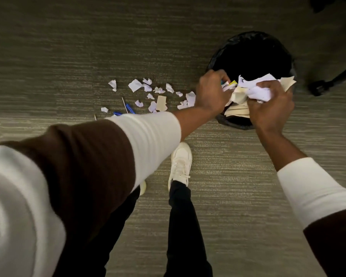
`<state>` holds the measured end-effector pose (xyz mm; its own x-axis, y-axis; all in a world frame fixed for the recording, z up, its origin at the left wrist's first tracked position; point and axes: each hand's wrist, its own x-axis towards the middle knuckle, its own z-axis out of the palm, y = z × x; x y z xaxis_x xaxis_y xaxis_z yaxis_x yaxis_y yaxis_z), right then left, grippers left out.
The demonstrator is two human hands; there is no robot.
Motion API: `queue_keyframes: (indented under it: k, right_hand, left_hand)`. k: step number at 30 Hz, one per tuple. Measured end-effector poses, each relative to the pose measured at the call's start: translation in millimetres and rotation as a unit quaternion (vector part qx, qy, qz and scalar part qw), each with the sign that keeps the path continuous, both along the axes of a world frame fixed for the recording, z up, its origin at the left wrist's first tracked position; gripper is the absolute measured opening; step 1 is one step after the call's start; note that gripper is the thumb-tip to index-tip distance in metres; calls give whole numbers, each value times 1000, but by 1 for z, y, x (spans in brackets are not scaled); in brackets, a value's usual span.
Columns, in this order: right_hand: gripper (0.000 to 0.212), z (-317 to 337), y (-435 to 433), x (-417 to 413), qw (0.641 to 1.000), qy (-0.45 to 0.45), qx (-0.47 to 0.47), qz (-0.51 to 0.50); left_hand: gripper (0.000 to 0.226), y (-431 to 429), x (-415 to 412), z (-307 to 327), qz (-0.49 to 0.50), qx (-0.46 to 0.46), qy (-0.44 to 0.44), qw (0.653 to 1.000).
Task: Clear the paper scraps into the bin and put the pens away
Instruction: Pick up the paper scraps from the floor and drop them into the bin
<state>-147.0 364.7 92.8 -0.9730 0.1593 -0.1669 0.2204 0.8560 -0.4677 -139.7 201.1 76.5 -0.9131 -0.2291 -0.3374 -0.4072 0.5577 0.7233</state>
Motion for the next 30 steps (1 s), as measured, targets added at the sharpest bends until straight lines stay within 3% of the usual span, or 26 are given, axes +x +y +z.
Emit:
queue_keyframes:
  k: [7,12,16,22,26,30]
  right_hand:
    - [66,-16,19,-16,993,-108,-28,-36]
    - [85,-19,15,-19,989,-143,15,-16]
    - [61,-17,3,-11,991,-112,73,12]
    - [35,-12,-59,32,986,-13,-31,163]
    - [38,-41,-101,61,966,-60,-50,246]
    - [57,-98,-123,76,940,-139,-1,312]
  left_hand:
    - [37,14,-17,-11,-133,-11,-4,991]
    - [61,5,-3,-8,-205,-25,-5,978]
    - [40,-4,22,-10,-155,-20,10,988]
    - [18,-38,89,-39,-65,-63,-24,996]
    - [33,-79,127,-75,-71,-116,-98,986]
    - [59,-123,144,-124,-149,-177,-171,958]
